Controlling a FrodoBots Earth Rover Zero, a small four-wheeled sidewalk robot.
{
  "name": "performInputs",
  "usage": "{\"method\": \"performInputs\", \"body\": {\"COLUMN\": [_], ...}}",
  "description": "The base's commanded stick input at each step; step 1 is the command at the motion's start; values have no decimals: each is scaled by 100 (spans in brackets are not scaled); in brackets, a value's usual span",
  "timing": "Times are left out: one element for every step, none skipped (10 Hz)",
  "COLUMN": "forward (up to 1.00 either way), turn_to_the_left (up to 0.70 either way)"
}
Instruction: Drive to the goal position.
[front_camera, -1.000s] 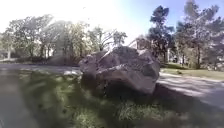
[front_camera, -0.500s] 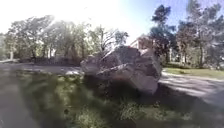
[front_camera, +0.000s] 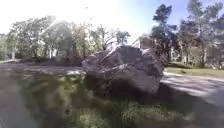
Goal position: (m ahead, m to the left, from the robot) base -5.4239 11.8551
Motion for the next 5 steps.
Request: {"method": "performInputs", "body": {"forward": [0, 0, 0, 0, 0], "turn_to_the_left": [70, 70, 70, 70, 70]}}
